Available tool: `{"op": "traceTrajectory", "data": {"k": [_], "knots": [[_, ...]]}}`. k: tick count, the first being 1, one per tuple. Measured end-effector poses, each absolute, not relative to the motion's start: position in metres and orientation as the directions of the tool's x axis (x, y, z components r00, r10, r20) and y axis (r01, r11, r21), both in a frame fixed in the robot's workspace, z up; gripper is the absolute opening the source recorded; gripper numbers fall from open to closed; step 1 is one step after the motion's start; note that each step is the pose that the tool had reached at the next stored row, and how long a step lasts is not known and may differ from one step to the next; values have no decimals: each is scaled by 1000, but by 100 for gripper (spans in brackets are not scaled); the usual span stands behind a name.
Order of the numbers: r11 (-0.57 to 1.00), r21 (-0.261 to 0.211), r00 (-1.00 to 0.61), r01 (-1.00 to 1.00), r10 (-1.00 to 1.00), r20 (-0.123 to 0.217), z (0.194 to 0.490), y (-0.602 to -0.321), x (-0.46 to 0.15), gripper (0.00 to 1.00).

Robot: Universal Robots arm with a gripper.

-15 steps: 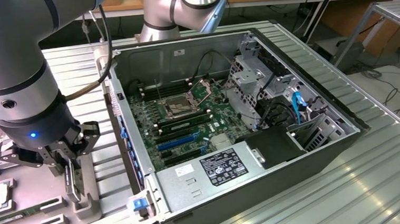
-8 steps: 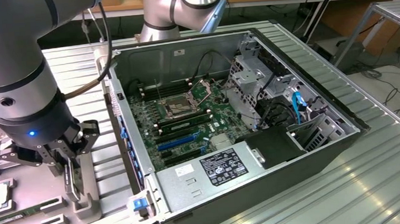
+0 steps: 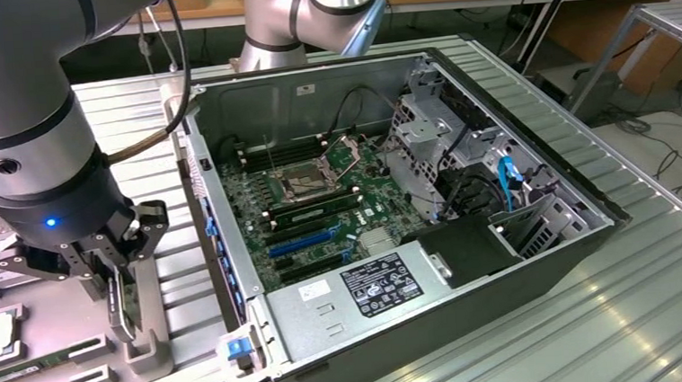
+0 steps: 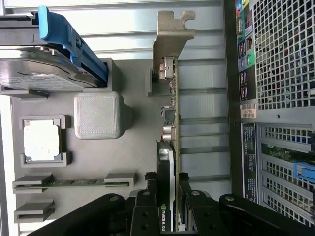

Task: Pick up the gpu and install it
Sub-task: 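Pick up the gpu and move the gpu toward the slot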

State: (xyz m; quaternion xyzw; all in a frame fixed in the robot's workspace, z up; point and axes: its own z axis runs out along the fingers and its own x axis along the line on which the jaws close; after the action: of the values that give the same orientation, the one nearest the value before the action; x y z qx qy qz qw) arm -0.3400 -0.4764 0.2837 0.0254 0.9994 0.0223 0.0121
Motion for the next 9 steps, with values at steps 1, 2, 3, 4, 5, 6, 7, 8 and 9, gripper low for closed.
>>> {"op": "traceTrajectory", "data": {"k": [1,2,3,4,5,6,7,8,9], "knots": [[998,45,-998,50,51,-23,284,-476,-340,27],[998,45,-998,50,51,-23,284,-476,-340,27],[998,45,-998,50,51,-23,284,-476,-340,27],[998,45,-998,50,51,-23,284,-476,-340,27],[998,45,-998,50,51,-23,284,-476,-340,27],[998,45,-998,50,51,-23,284,-476,-340,27],[998,45,-998,50,51,-23,285,-476,-340,27],[998,45,-998,50,51,-23,285,-476,-340,27],[998,45,-998,50,51,-23,285,-476,-340,27]]}}
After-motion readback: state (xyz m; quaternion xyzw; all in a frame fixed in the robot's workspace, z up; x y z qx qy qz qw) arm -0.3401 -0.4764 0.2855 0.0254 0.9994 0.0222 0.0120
